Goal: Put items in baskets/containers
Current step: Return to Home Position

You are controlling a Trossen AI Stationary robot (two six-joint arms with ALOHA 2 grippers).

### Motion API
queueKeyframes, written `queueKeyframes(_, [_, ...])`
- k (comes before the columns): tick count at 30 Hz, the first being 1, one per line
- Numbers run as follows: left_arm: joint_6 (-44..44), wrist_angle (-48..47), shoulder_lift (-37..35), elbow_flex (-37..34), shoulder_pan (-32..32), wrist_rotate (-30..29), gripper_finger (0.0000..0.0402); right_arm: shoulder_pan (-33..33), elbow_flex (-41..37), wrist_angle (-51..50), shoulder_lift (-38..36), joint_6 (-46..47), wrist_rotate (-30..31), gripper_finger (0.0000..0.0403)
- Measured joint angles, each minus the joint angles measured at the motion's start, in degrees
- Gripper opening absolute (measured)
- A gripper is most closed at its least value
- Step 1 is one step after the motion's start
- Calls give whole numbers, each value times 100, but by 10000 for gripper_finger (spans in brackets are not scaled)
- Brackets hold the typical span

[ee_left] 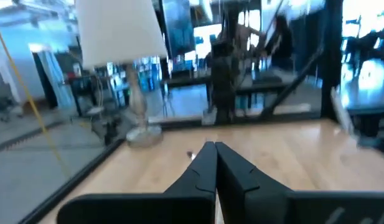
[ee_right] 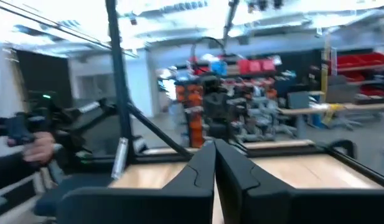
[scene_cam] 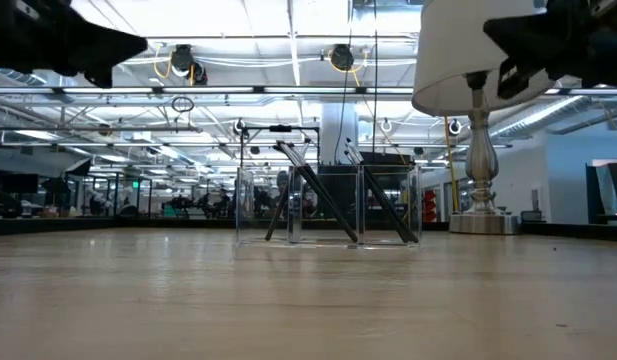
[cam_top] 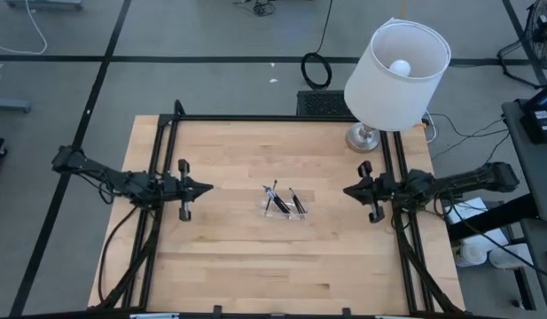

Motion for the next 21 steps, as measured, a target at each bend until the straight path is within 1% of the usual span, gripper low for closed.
queueKeyframes(1, [26, 136, -100, -108, -37, 2, 1, 0, -6, -137, -126, -27, 81, 0])
queueKeyframes(4, [28, 109, -416, -456, -149, -3, 1, 11, -8, -701, -498, -94, 387, 0])
queueKeyframes(5, [27, -52, -513, -567, -184, -52, 1, 11, -8, -915, -602, -108, 452, 0])
queueKeyframes(6, [41, -338, -588, -559, -212, -130, 1, 11, -10, -1121, -696, -110, 541, 0])
queueKeyframes(8, [27, -571, -717, -557, -220, -272, 0, 11, -44, -1498, -853, -81, 582, 0])
queueKeyframes(9, [126, -554, -779, -557, -209, -167, 0, 11, -45, -1608, -917, -76, 566, 0])
queueKeyframes(11, [505, -391, -905, -552, -132, 541, 0, 15, -45, -1766, -1052, -75, 531, 0])
queueKeyframes(12, [647, -308, -966, -545, -62, 766, 0, 21, -45, -1790, -1125, -99, 553, 0])
queueKeyframes(15, [731, -324, -1186, -541, 161, 681, 0, 58, -47, -1784, -1389, -257, 591, 0])
queueKeyframes(18, [887, -420, -1535, -539, 178, 847, 0, 148, -47, -1874, -1782, -349, 584, 0])
queueKeyframes(21, [932, -900, -1917, -539, 136, 699, 0, 292, -52, -2312, -2151, -378, 678, 0])
